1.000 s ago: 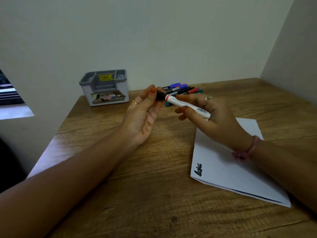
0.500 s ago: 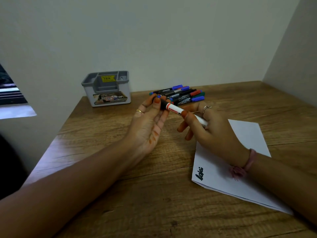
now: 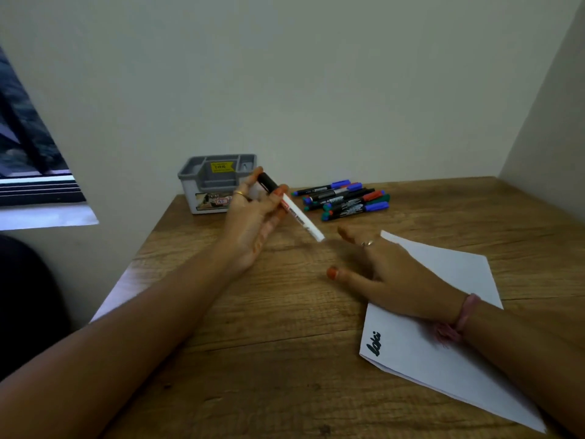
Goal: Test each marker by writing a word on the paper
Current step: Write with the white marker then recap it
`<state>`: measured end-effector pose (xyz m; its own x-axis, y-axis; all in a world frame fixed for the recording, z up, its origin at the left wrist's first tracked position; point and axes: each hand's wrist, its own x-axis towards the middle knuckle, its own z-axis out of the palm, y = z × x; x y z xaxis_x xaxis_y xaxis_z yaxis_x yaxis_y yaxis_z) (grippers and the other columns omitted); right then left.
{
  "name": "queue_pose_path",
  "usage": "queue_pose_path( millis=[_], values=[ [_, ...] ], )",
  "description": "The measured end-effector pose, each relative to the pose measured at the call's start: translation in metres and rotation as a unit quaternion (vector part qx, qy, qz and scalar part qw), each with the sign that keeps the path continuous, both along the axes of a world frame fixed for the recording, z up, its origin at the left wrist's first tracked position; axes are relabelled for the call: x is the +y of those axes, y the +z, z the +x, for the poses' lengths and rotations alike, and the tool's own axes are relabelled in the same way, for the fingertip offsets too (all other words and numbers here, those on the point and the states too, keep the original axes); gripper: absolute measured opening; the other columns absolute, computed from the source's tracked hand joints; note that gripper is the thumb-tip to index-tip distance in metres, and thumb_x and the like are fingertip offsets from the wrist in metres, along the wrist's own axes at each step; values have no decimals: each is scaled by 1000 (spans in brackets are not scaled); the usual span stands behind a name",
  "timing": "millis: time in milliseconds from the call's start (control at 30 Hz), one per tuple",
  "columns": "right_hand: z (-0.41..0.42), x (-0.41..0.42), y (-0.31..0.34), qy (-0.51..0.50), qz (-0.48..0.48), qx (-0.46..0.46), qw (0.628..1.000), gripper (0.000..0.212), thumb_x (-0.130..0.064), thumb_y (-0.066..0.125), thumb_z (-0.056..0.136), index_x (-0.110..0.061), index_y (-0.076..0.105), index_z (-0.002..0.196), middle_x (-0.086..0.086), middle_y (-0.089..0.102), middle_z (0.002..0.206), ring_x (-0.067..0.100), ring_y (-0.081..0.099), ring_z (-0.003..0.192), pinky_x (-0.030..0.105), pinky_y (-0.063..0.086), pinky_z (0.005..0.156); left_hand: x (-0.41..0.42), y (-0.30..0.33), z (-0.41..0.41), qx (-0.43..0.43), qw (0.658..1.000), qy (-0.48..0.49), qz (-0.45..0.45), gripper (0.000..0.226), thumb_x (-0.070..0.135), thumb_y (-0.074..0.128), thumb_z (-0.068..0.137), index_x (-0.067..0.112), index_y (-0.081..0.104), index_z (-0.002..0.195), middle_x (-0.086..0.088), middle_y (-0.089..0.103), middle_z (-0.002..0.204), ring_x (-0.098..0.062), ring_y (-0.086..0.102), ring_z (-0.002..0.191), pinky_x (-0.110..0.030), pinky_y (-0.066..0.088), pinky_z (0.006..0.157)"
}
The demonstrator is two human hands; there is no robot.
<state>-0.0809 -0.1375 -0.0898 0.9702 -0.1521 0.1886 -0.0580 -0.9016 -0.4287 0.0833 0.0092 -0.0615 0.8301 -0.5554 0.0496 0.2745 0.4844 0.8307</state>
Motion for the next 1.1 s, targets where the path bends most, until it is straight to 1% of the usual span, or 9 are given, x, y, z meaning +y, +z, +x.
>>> queue_pose_path(
  millis=[67, 133, 333, 500, 633, 767, 900, 1000, 1100],
  values=[
    [0, 2, -4, 18, -44, 63, 997, 80, -66, 34, 84, -26, 10, 149, -8, 15, 157, 5, 15, 141, 30, 12, 117, 10, 10, 22, -33, 997, 66, 14, 46, -4, 55, 87, 22, 46, 124, -16, 62, 115, -18, 65, 98, -32, 57, 80],
    [2, 4, -7, 30, -85, 101, 991, 80, -68, 19, 83, -26, 5, 149, -8, 1, 158, 3, -3, 143, 33, -1, 118, 22, 21, 44, -84, 988, 126, 33, 44, -3, 56, 87, 22, 45, 122, -11, 64, 102, -16, 65, 92, -29, 57, 79],
    [4, 2, -11, 31, -117, 121, 985, 83, -73, 4, 78, -29, -4, 148, -13, -9, 156, 1, -12, 141, 33, -6, 117, 52, 52, 115, -178, 938, 289, 64, 50, -2, 60, 86, 18, 43, 130, -6, 63, 91, -12, 65, 82, -24, 57, 72],
    [7, 1, -12, 29, -116, 134, 984, 87, -79, -4, 71, -35, -9, 146, -19, -15, 153, -2, -18, 139, 30, -8, 116, 70, 59, 164, -260, 857, 421, 146, 50, 7, 64, 83, 25, 48, 127, -7, 63, 106, -16, 64, 94, -34, 55, 85],
    [7, 2, -10, 30, -121, 141, 982, 86, -80, -7, 70, -38, -12, 145, -22, -19, 151, -8, -22, 136, 28, -9, 115, 66, 48, 180, -305, 836, 411, 196, 49, 9, 64, 83, 27, 49, 126, -5, 63, 105, -16, 63, 94, -40, 53, 90],
    [7, 3, -10, 33, -123, 149, 981, 94, -85, -18, 58, -41, -17, 141, -24, -22, 149, -11, -25, 133, 28, -10, 115, 47, 39, 186, -352, 831, 361, 236, 54, 2, 62, 84, 20, 47, 133, -12, 61, 115, -16, 60, 95, -31, 52, 89],
    [7, 4, -8, 35, -119, 159, 979, 97, -87, -22, 52, -43, -21, 138, -26, -26, 147, -12, -28, 131, 25, -13, 112, 37, 32, 194, -345, 829, 333, 288, 58, 1, 61, 84, 16, 44, 137, -11, 58, 126, -20, 57, 109, -32, 47, 97],
    [8, 5, -6, 38, -121, 165, 978, 96, -87, -24, 49, -45, -23, 135, -28, -29, 144, -16, -32, 125, 24, -13, 111, 35, 28, 198, -334, 819, 345, 313, 60, 1, 64, 82, 15, 44, 138, -12, 59, 126, -18, 54, 114, -19, 41, 95],
    [8, 5, -6, 41, -120, 168, 978, 96, -87, -25, 48, -45, -24, 133, -28, -29, 144, -16, -32, 126, 23, -13, 110, 35, 27, 198, -331, 813, 350, 328, 65, 5, 70, 78, 12, 43, 137, -15, 64, 116, -21, 57, 111, -27, 42, 100]
  ],
)
